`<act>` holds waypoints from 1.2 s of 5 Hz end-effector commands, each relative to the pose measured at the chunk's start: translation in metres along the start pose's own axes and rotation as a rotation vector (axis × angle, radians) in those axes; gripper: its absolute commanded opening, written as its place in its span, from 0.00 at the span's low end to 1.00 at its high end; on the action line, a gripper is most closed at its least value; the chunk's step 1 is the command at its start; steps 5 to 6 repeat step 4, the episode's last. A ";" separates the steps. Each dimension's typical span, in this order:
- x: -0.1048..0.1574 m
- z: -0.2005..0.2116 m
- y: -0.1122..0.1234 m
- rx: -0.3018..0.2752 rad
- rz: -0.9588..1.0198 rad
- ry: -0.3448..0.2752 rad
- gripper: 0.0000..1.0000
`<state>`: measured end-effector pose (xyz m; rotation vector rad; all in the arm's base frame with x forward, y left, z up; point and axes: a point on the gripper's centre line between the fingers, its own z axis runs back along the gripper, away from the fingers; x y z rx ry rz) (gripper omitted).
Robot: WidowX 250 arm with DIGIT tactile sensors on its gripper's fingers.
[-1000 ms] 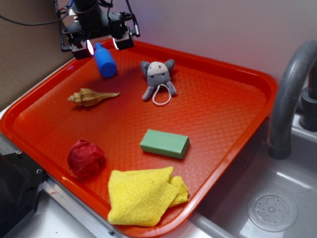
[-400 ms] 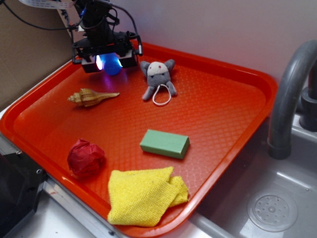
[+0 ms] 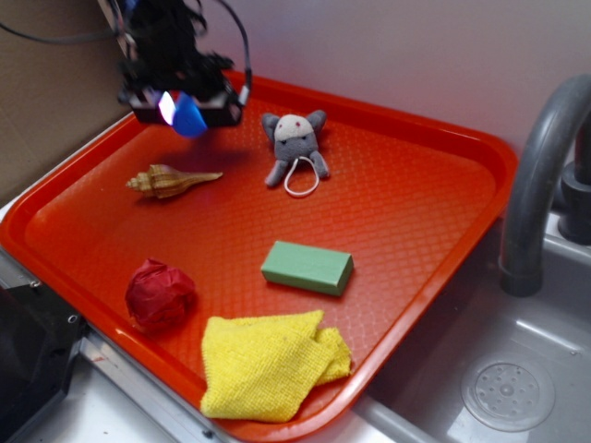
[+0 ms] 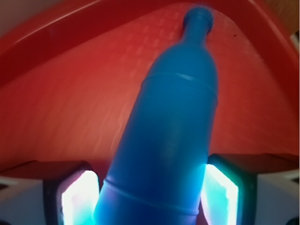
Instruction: Grab the blue bottle.
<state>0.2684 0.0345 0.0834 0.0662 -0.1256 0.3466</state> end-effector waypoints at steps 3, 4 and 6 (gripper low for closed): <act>-0.062 0.148 -0.019 -0.009 -0.593 -0.007 0.00; -0.064 0.170 -0.019 -0.094 -0.595 -0.086 0.00; -0.064 0.170 -0.019 -0.094 -0.595 -0.086 0.00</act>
